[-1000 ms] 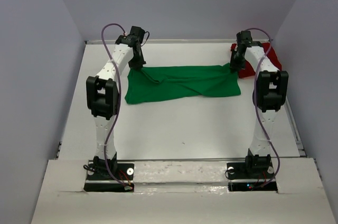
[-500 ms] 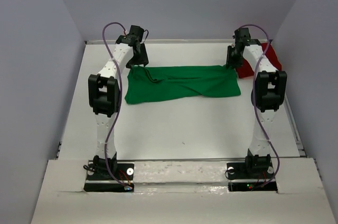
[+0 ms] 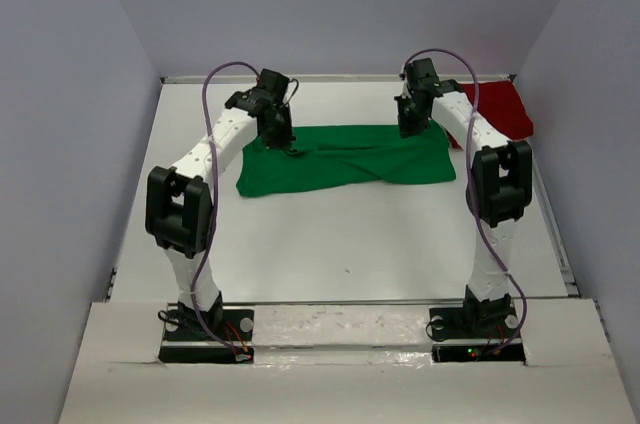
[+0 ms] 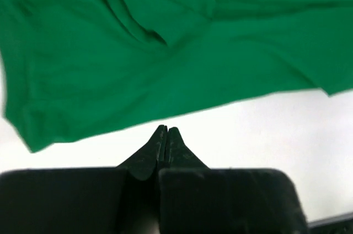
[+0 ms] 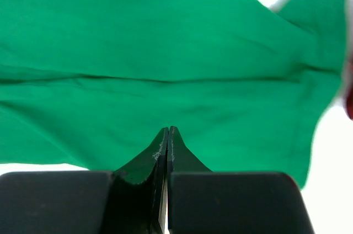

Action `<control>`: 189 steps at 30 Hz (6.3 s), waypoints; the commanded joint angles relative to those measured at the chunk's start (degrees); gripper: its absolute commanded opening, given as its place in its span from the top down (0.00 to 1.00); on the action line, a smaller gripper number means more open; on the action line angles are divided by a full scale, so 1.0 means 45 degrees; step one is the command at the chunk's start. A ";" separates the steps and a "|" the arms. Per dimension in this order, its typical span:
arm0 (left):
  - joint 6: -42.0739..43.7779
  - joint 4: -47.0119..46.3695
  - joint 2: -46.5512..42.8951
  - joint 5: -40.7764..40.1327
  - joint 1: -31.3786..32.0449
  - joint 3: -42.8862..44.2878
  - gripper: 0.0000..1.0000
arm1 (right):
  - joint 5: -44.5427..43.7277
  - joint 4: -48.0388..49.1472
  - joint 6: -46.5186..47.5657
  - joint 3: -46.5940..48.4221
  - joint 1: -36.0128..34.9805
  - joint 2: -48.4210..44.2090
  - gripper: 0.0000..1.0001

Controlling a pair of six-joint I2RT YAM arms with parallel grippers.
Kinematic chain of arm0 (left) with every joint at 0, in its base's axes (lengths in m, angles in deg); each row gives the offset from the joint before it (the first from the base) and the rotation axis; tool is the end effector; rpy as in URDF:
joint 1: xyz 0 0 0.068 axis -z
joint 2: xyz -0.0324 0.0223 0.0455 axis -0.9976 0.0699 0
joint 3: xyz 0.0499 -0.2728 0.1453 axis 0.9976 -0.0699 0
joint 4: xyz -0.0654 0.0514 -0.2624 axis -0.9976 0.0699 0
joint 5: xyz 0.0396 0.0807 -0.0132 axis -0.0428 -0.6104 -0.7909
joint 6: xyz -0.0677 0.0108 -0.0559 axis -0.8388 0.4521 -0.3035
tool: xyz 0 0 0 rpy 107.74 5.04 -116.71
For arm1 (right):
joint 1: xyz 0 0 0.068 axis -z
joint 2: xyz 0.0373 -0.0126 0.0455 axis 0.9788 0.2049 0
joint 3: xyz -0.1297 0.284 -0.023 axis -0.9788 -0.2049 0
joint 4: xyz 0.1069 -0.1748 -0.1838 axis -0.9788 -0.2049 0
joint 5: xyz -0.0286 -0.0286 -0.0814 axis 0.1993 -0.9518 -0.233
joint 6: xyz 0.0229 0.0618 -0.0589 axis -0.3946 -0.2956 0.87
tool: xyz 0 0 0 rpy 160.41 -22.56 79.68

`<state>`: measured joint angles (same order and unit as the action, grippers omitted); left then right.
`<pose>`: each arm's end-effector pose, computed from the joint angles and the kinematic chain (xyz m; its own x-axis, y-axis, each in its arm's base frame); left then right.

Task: Fold and stack the t-shirts
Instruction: Fold the tshirt

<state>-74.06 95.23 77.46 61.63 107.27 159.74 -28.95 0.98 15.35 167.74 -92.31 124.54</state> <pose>0.4340 -0.1710 0.3003 -0.8111 -0.1075 -0.5749 0.0618 0.9617 -0.2671 0.5031 0.1234 0.2444 -0.8558 -0.0802 -0.5110 -0.1117 0.9932 0.0312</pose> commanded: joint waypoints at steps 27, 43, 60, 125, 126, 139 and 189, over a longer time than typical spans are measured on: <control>0.0126 0.1026 0.5010 0.1298 0.0545 0.5011 1.00 | -0.1319 0.0530 -0.0041 -0.1239 0.0367 -0.2439 1.00; -0.0049 0.0128 0.2900 0.0498 0.0487 0.1459 1.00 | -0.0909 0.0549 -0.0255 -0.1200 0.0367 -0.2634 1.00; 0.0615 0.1045 0.6141 0.0302 -0.0275 0.5029 1.00 | -0.0986 0.0764 -0.0197 -0.1806 0.0367 -0.2850 1.00; 0.0927 0.0577 0.5029 -0.1730 0.0350 0.4464 1.00 | -0.0732 0.0588 -0.0255 -0.2254 0.0015 -0.3142 1.00; 0.0947 0.0519 0.5049 -0.1729 0.0350 0.4523 1.00 | -0.0752 0.0607 -0.0255 -0.2274 0.0015 -0.3142 1.00; 0.0927 0.1181 0.5322 -0.2256 0.0350 0.4855 1.00 | -0.0596 0.0549 -0.0295 -0.1942 0.0015 -0.2810 1.00; 0.2411 -0.0458 0.8820 0.3000 0.0116 0.7708 1.00 | -0.0732 0.0354 -0.0275 -0.2040 -0.0102 -0.2557 1.00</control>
<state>-64.93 92.80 116.86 72.36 107.69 196.13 -31.88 2.29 14.08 157.82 -92.18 113.54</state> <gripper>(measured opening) 0.011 0.010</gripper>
